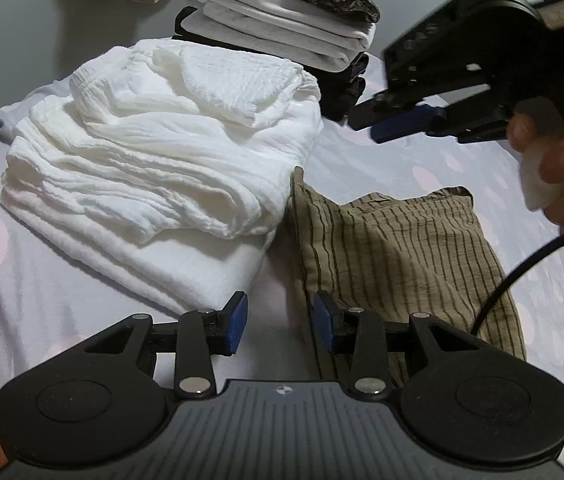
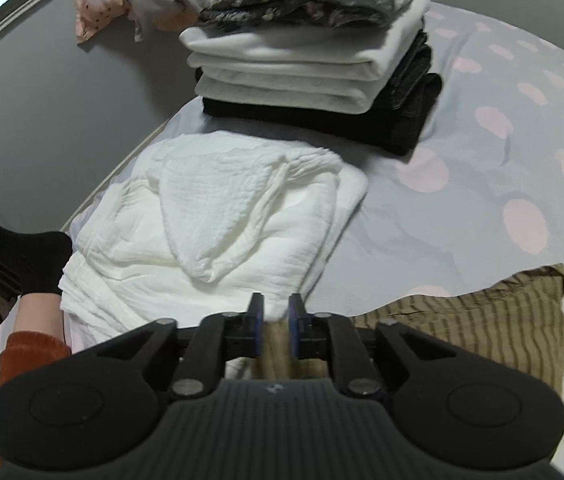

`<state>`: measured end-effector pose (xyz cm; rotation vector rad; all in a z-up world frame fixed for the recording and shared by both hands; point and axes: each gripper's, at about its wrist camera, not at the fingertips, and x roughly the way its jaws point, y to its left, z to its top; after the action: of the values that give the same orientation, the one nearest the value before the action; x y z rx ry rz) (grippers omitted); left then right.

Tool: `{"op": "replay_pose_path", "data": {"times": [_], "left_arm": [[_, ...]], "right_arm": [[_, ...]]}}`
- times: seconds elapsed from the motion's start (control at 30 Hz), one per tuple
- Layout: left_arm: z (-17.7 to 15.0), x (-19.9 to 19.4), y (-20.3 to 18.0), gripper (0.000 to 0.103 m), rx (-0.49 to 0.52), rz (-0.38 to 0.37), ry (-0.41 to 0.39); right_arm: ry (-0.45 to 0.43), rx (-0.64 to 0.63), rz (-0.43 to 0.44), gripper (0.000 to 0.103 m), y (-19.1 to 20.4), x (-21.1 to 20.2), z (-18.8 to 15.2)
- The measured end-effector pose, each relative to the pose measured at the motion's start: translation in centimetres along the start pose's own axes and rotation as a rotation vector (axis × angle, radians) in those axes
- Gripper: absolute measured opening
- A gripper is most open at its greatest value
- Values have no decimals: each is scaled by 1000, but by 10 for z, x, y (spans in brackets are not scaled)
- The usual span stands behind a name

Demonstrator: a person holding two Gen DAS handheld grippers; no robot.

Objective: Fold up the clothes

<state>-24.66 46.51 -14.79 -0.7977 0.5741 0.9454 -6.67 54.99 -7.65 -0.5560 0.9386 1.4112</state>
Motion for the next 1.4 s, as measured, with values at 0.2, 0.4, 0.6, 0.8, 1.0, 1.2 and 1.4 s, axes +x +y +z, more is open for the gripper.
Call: {"op": "replay_pose_path", "data": {"times": [0.2,0.4,0.6,0.8,1.0,1.2,1.4], "left_arm": [[-13,-10,4,42,-37,-91,16],[-37,-21,-10,47,-91,-213,82],[-65,-18,-42,51,-48,-239,145],[-79,0,-55,34,-5,-197,165],[-84,-11,-57,5,-12,-187,144],[-91,-31,-51,4,-56,-111,110],[-97,-31,-47,22,-90,-62,144]], "right_arm": [[-9,32,-13,20,-28,-32,-22],[-10,89,-36,21,-69,-69,-75],[-26,194,-33,24,-114,-112,-146],[-28,301,-18,30,-144,-143,-216],[-33,395,-47,32,-166,-161,-271],[-31,468,-38,32,-179,-169,-303],[-18,471,-15,32,-176,-171,-321]]}}
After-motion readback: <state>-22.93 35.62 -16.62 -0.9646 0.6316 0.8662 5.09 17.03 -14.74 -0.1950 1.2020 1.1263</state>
